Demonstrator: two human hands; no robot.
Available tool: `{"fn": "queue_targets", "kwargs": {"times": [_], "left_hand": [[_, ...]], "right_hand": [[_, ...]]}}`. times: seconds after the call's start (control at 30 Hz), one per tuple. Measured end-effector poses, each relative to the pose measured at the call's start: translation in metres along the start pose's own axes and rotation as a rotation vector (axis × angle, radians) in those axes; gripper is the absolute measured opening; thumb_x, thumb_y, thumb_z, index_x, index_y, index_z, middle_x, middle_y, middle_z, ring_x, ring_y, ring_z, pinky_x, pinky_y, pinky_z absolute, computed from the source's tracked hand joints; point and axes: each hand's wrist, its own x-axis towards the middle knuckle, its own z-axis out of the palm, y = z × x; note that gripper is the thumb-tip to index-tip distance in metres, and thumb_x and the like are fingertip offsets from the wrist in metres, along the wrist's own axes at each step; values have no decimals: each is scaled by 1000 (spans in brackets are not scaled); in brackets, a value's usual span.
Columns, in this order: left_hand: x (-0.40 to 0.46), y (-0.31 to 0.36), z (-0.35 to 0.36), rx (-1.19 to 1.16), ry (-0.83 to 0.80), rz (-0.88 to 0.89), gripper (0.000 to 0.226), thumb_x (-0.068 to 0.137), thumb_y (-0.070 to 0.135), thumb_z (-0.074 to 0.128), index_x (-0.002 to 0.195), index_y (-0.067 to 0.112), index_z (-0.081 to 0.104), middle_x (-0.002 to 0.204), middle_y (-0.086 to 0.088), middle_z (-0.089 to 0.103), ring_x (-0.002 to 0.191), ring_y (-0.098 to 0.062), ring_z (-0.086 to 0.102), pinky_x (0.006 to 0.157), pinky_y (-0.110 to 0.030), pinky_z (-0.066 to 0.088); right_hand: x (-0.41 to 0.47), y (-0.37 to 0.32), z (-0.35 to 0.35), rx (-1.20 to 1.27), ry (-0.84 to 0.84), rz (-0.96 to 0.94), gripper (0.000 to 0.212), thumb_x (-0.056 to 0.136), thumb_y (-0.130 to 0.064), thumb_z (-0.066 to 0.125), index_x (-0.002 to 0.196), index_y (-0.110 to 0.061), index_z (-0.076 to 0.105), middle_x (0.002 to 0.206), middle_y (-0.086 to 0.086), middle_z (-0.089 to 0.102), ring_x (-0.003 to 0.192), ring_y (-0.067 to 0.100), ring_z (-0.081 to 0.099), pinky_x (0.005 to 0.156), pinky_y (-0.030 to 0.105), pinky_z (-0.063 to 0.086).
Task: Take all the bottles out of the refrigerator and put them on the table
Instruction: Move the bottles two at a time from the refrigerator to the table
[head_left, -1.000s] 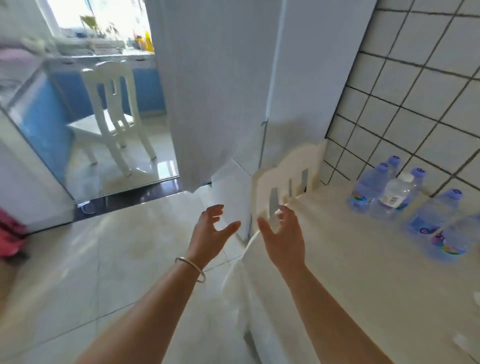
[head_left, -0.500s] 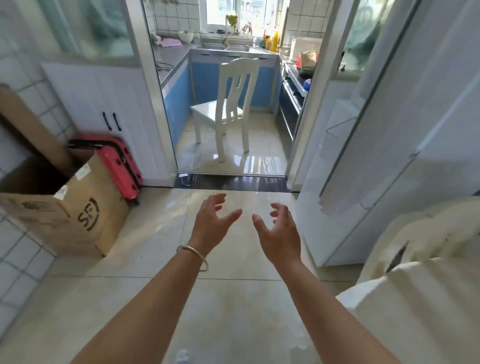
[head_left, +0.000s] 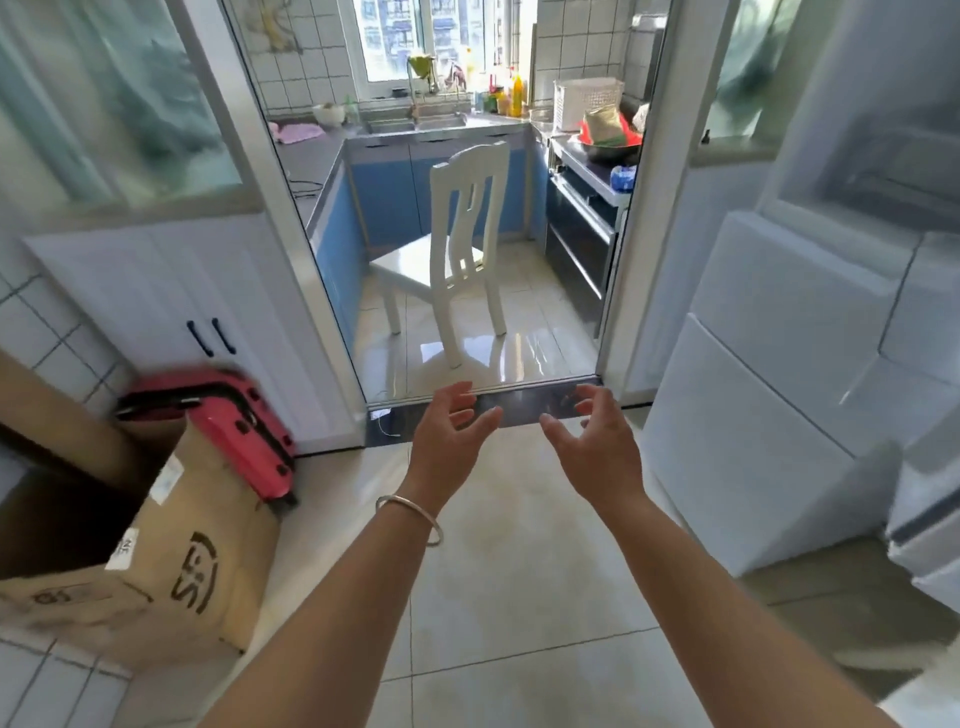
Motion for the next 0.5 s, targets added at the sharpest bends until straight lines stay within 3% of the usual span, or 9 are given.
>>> {"fn": "queue_targets", "kwargs": {"times": [0.17, 0.33, 0.5], "left_hand": [[77, -4, 9, -48, -48, -5, 50, 86, 27, 68, 130, 15, 47, 120, -4, 56, 111, -22, 56, 94, -33, 49], [170, 3, 35, -36, -57, 26, 44, 87, 27, 66, 127, 17, 51, 119, 1, 56, 107, -15, 55, 76, -12, 44], [264, 32, 79, -2, -96, 77, 42, 88, 23, 65, 127, 14, 53, 122, 0, 56, 106, -12, 54, 72, -8, 44]], "right_hand": [[72, -5, 23, 21, 24, 21, 51, 86, -38, 61, 129, -17, 43, 123, 3, 56, 110, 21, 55, 86, 31, 44], [168, -5, 44, 64, 21, 33, 51, 87, -36, 61, 130, -16, 42, 126, 4, 54, 112, 20, 54, 93, 38, 48], [278, 3, 40, 49, 50, 57, 49, 88, -38, 58, 129, -18, 42, 124, 3, 55, 109, 20, 56, 91, 39, 48]]}}
